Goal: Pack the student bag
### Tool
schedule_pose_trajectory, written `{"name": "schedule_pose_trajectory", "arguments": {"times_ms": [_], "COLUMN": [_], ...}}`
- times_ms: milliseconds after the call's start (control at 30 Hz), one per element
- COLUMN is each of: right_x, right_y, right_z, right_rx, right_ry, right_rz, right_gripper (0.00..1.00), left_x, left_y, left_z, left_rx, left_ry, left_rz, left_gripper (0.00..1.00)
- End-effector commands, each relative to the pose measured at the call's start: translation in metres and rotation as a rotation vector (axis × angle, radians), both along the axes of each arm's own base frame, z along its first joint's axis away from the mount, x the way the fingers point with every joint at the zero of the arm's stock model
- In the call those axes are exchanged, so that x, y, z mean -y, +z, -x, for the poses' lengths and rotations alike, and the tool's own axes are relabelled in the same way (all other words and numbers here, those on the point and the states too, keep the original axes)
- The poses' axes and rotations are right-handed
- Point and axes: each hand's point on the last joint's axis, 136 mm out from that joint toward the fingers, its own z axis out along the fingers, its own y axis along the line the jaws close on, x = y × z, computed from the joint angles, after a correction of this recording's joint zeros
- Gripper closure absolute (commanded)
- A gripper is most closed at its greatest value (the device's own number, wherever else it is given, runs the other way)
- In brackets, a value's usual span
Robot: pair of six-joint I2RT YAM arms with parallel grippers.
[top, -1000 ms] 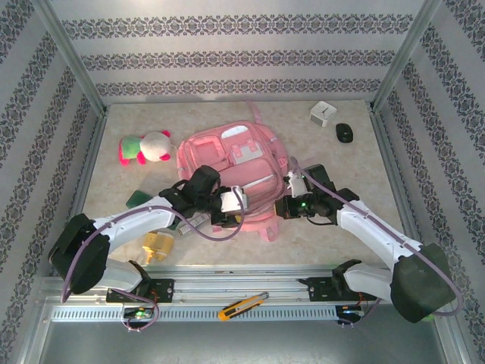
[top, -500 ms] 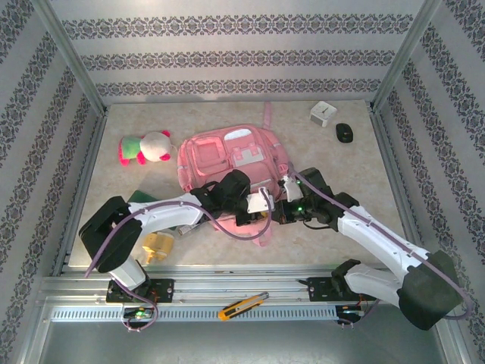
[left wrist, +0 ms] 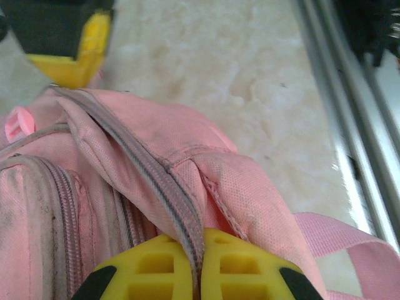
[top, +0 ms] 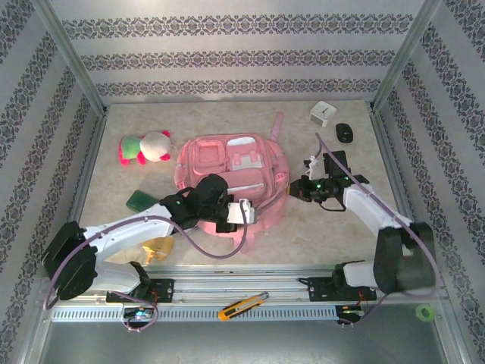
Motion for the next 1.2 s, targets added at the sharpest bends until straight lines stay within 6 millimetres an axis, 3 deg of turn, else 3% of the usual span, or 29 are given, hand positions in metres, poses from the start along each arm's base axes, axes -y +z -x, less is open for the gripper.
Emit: {"name": "schedule_pose_trajectory", "arguments": {"times_ms": [0, 133, 300, 367, 467, 567, 633, 800, 967, 1100, 1167], "right_x": [0.040, 0.047, 0.037, 0.025, 0.002, -0.009, -0.014, -0.012, -0.008, -0.004, -0.005], "right_y": [0.009, 0.009, 0.012, 0.014, 0.012, 0.004, 0.000, -0.002, 0.006, 0.021, 0.032], "right_z": [-0.062, -0.086, -0.083, -0.071, -0.047, -0.025, -0.013, -0.001, 0.003, 0.006, 0.009], "right_rx": [0.154, 0.186, 0.193, 0.202, 0.196, 0.181, 0.180, 0.190, 0.211, 0.266, 0.323], "right_ry": [-0.134, -0.151, -0.107, -0.074, -0.014, 0.001, 0.000, -0.020, -0.023, -0.019, 0.010], "right_rz": [0.147, 0.145, 0.102, 0.086, 0.074, 0.088, 0.092, 0.107, 0.129, 0.156, 0.158], "right_gripper": [1.00, 1.00, 1.00, 1.00, 1.00, 1.00, 1.00, 0.99, 0.81, 0.65, 0.58], "left_x": [-0.007, -0.011, -0.014, -0.011, -0.007, -0.009, -0.014, -0.024, -0.023, -0.018, -0.016], "left_y": [0.016, 0.020, 0.016, 0.022, 0.035, 0.033, 0.025, -0.009, -0.042, -0.054, -0.052], "left_z": [0.041, 0.046, 0.040, 0.029, 0.015, -0.003, -0.015, -0.039, -0.057, -0.072, -0.082], "left_rx": [-0.032, -0.022, -0.028, -0.050, -0.091, -0.088, -0.052, 0.060, 0.141, 0.163, 0.165], "left_ry": [-0.178, -0.190, -0.133, -0.051, 0.059, 0.184, 0.251, 0.295, 0.269, 0.302, 0.357], "left_rz": [0.037, 0.041, 0.029, 0.052, 0.102, 0.126, 0.113, -0.071, -0.203, -0.223, -0.202], "left_gripper": [1.00, 1.00, 0.99, 0.91, 0.69, 0.47, 0.37, 0.23, 0.16, 0.18, 0.67]}}
